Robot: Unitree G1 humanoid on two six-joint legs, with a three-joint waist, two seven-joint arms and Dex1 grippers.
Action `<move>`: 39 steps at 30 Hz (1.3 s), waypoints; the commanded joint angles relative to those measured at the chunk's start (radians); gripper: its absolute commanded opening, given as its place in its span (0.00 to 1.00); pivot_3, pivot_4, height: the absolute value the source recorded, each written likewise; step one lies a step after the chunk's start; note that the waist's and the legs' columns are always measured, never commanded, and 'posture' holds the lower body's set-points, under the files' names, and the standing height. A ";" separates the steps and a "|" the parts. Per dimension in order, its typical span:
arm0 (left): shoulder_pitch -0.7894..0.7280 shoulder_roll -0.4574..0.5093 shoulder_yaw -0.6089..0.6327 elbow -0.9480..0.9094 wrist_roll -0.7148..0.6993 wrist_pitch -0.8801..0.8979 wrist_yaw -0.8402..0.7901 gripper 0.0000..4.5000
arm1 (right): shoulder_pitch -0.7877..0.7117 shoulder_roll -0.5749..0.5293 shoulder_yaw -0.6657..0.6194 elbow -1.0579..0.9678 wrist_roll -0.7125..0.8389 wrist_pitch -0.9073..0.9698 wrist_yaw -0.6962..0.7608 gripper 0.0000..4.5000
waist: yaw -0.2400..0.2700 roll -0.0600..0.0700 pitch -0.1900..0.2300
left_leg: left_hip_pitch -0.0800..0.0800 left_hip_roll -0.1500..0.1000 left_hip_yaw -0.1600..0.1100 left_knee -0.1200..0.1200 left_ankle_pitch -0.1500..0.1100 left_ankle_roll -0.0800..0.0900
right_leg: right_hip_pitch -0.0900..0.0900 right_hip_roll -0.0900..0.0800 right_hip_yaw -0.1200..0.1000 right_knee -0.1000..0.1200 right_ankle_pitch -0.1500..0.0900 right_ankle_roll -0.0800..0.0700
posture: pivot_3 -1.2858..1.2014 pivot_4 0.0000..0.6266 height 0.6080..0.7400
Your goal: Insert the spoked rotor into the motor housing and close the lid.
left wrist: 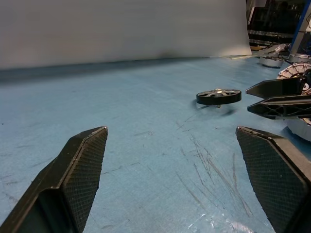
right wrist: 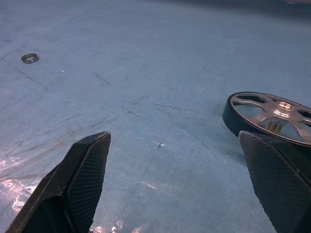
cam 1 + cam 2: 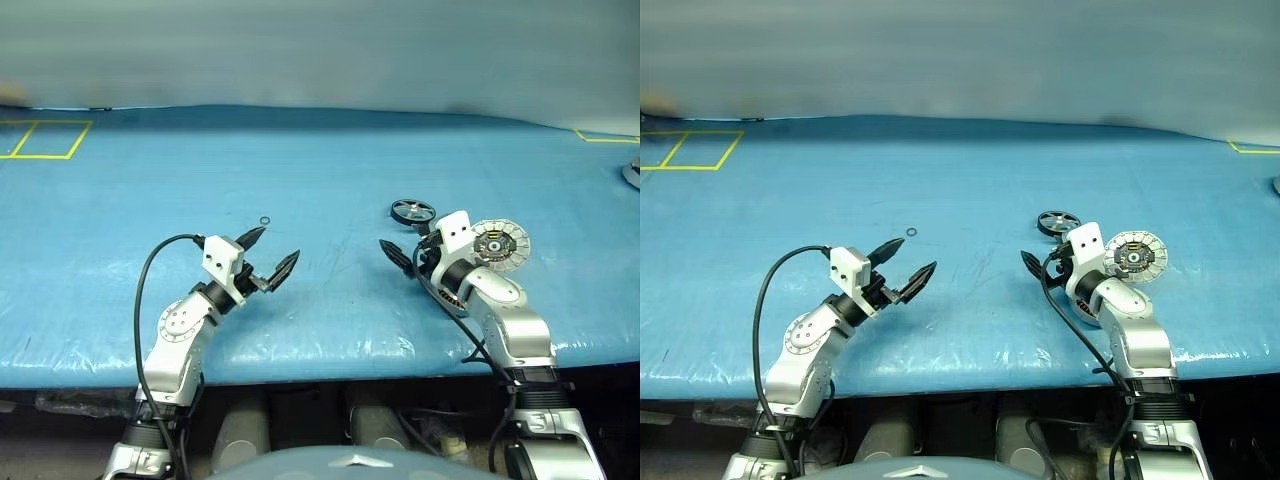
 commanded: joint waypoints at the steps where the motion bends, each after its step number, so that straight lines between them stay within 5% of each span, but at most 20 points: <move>1: -0.006 -0.006 -0.007 -0.025 0.009 -0.017 0.007 1.00 | -0.014 -0.007 -0.004 -0.016 -0.005 -0.019 0.003 0.99 | 0.000 0.000 0.000 | 0.000 0.000 0.000 0.000 0.000 0.000 | 0.000 0.000 0.000 0.000 0.000 0.000 | 0.52 0.24 1.00; 32: -0.037 -0.029 -0.010 0.024 0.071 -0.055 0.070 1.00 | -0.042 -0.014 0.015 0.023 -0.066 -0.033 -0.004 0.99 | 0.000 0.000 0.000 | 0.000 0.000 0.000 0.000 0.000 0.000 | 0.000 0.000 0.000 0.000 0.000 0.000 | 0.52 0.24 1.00; 34: -0.040 -0.026 -0.013 0.023 0.077 -0.049 0.071 1.00 | -0.035 -0.043 0.038 0.008 -0.093 -0.019 0.010 0.99 | 0.000 0.000 0.000 | 0.000 0.000 0.000 0.000 0.000 0.000 | 0.000 0.000 0.000 0.000 0.000 0.000 | 0.52 0.24 1.00; 39: -0.040 -0.021 -0.030 0.033 0.097 -0.038 0.078 1.00 | 0.035 -0.423 0.115 -0.224 -0.185 0.051 0.268 0.99 | 0.015 0.007 0.003 | -0.002 -0.004 0.001 0.000 0.000 0.000 | -0.001 -0.003 0.001 -0.001 0.000 0.000 | 0.52 0.24 1.00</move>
